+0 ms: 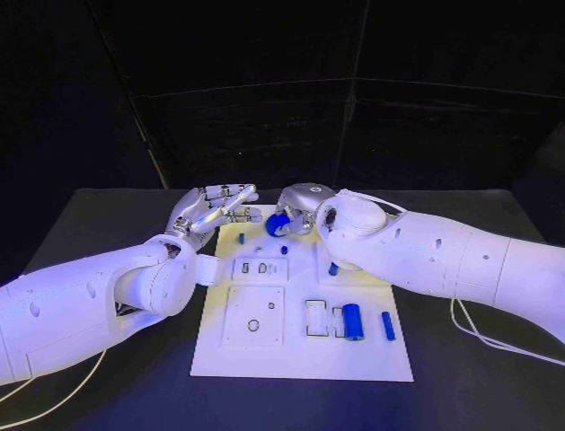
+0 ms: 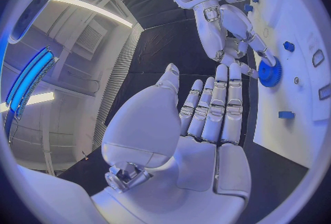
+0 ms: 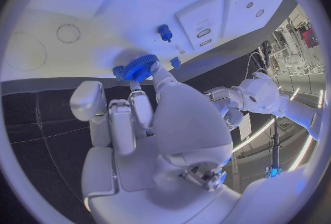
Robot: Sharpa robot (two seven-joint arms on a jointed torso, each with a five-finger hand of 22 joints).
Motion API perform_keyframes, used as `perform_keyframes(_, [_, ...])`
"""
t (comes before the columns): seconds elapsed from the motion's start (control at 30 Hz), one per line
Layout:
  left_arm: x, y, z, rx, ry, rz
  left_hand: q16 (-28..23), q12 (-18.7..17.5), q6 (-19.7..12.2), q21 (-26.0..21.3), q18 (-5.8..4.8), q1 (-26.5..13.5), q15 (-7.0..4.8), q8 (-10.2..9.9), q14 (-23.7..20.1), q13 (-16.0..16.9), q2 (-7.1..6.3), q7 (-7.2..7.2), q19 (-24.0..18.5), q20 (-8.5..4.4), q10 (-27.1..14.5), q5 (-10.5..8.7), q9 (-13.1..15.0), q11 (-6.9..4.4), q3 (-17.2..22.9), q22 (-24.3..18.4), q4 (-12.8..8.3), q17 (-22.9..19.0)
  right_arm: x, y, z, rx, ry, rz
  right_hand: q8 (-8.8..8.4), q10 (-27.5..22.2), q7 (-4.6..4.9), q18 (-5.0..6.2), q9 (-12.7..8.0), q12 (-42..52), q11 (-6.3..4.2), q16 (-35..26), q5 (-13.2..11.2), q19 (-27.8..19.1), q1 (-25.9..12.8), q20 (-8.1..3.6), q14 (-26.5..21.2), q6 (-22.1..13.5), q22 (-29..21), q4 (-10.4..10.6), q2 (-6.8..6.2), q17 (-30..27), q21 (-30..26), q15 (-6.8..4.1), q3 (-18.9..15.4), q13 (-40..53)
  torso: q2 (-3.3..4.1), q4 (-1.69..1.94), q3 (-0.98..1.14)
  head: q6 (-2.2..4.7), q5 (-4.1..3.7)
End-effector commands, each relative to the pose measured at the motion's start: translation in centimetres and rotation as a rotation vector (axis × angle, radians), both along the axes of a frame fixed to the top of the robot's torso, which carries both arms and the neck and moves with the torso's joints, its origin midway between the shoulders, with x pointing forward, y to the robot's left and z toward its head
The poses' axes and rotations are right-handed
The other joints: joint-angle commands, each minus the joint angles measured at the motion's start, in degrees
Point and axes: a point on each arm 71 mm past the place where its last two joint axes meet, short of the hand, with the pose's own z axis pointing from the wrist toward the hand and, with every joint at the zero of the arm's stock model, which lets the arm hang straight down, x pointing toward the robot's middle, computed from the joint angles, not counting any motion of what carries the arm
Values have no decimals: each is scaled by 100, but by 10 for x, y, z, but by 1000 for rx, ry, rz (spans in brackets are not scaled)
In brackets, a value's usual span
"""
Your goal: Assemble the parts on the task board
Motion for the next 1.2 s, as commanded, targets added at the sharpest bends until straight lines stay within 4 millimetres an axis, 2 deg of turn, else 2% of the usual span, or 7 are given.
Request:
perform_keyframes(0.03, [0, -1, 2, -3, -10, -12, -25, -17, 33, 5, 71, 23, -1, -23, 26, -8, 44, 25, 40, -2, -5, 30, -9, 10, -2, -6, -42, 9, 1, -1, -1, -16, 5, -13, -62, -78, 24, -48, -12, -52, 25, 42, -23, 12, -26, 51, 556, -133, -7, 58, -65, 1302, -5, 48, -6, 78, 2, -1, 4, -1, 1])
perform_keyframes(0.1, [0, -1, 2, -3, -10, -12, -25, -17, 33, 5, 71, 23, -1, -23, 26, -8, 44, 25, 40, -2, -5, 30, -9, 10, -2, -6, -42, 9, 1, -1, -1, -17, 6, -16, -85, -92, 39, -49, -26, -66, 38, 40, -23, 13, -33, 60, 555, -307, -2, 74, -74, 1298, -1, 58, -6, 64, 2, -1, 4, 0, 0])
perform_keyframes(0.5, [0, 0, 2, -3, -10, -11, -37, -26, 36, -1, 69, 27, 1, -29, 19, -7, 46, 22, 38, -1, -9, 30, -8, 12, -6, -11, -51, 14, 1, -5, -2, -30, 18, -24, -19, -53, 24, -49, 12, -21, 33, 43, -32, 19, -97, 74, 557, -65, 14, 151, -70, 1306, 11, 64, -18, 112, -1, -4, 3, -6, -7])
perform_keyframes(0.73, [0, 0, 2, -2, -9, -11, -37, -26, 36, -1, 69, 27, 1, -29, 19, -7, 46, 22, 38, -1, -9, 30, -8, 12, -6, -11, -51, 14, 2, -9, -4, -11, 49, -28, -1, 7, 13, -56, 15, 44, 27, 61, 74, 40, -435, 74, 568, 3, 58, 478, 72, 1357, 44, 60, -74, 180, 1, 0, 2, -10, -11])
perform_keyframes(0.8, [0, 0, 2, -2, -8, -11, -37, -27, 36, -1, 69, 27, 2, -30, 19, -7, 46, 22, 38, 0, -9, 30, -8, 12, -6, -11, -51, 15, 2, -10, -5, -8, 68, -30, -15, 22, 19, -62, 10, 65, 34, 74, 188, 53, -657, 78, 576, -5, 83, 665, 112, 1392, 62, 65, -155, 202, 1, -1, 3, -12, -10])
perform_keyframes(0.9, [0, 0, 2, -2, -8, -12, -39, -28, 37, -2, 69, 27, 2, -31, 18, -7, 47, 23, 38, 0, -10, 30, -8, 12, -7, -12, -52, 16, 2, -10, -6, -9, 90, -32, -31, 30, 26, -66, 6, 82, 43, 86, 601, 61, -838, 81, 584, -22, 100, 822, 108, 1427, 77, 71, -309, 222, 0, 3, 3, -16, -16])
perform_keyframes(1.2, [0, 0, 2, -2, -8, -11, -39, -28, 37, -2, 69, 27, 2, -31, 18, -7, 47, 23, 38, 0, -10, 30, -8, 12, -7, -12, -52, 16, 2, -16, -5, 23, 90, -37, 7, 128, 4, -81, 21, 184, 25, 107, 672, 111, -788, 79, 598, 77, 194, 833, 172, 1486, 132, 63, -378, 333, -4, -3, 1, -26, -6])
